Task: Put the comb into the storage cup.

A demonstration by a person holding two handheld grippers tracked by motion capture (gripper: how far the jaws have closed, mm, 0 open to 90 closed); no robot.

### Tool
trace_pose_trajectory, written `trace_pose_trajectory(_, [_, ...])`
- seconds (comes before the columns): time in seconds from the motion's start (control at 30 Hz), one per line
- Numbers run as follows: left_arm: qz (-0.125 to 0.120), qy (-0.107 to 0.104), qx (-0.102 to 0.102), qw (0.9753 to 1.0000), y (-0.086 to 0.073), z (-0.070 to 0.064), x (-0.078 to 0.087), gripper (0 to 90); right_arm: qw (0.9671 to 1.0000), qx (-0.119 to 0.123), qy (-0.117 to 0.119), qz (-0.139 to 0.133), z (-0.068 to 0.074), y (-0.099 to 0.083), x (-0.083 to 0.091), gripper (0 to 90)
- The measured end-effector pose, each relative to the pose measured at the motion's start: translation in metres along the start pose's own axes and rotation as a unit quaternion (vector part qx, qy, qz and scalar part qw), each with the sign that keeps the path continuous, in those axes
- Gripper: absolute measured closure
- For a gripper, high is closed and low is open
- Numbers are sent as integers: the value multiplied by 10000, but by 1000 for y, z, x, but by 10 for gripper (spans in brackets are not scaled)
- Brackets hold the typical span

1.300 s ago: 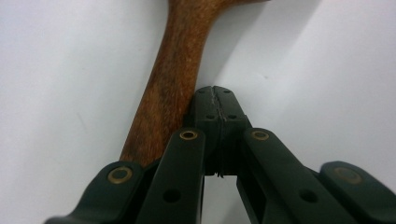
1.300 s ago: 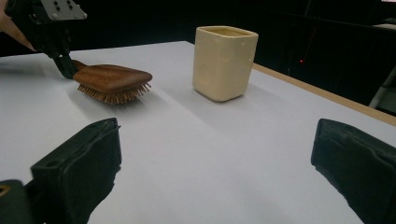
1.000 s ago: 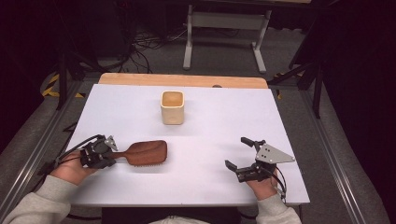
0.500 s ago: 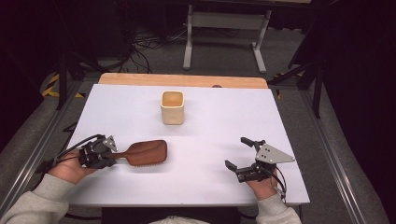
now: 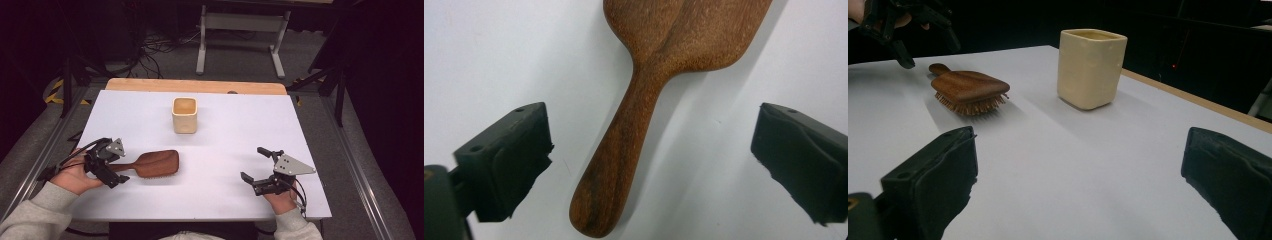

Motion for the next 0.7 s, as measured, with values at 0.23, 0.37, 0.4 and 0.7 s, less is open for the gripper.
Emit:
trace_pose_trajectory(0.23, [-88, -161, -134, 9997, 3, 4, -1, 2, 10000, -21, -6, 26, 0, 0, 0, 21])
trace_pose_trajectory(0.37, [-1, -130, -243, 9996, 4, 6, -5, 3, 10000, -20, 15, 13, 0, -1, 0, 21])
trace_pose_trajectory(0.4, [20, -112, -228, 9997, 5, 6, -6, 5, 10000, -22, 19, 17, 0, -1, 0, 21])
trace_pose_trajectory(0.7, [177, -178, -283, 9993, 9, 10, -16, 8, 10000, -13, 36, 2, 0, -1, 0, 21])
Point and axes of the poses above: each handheld gripper's, and its own axes: x roughly backward along the jaws, y roughly out of its top, z roughly to its left, the point moved 1 cm from there along -x, roughly forward along the jaws, and after that the axes turned 9 degrees about -y, right-handed, at the moved point
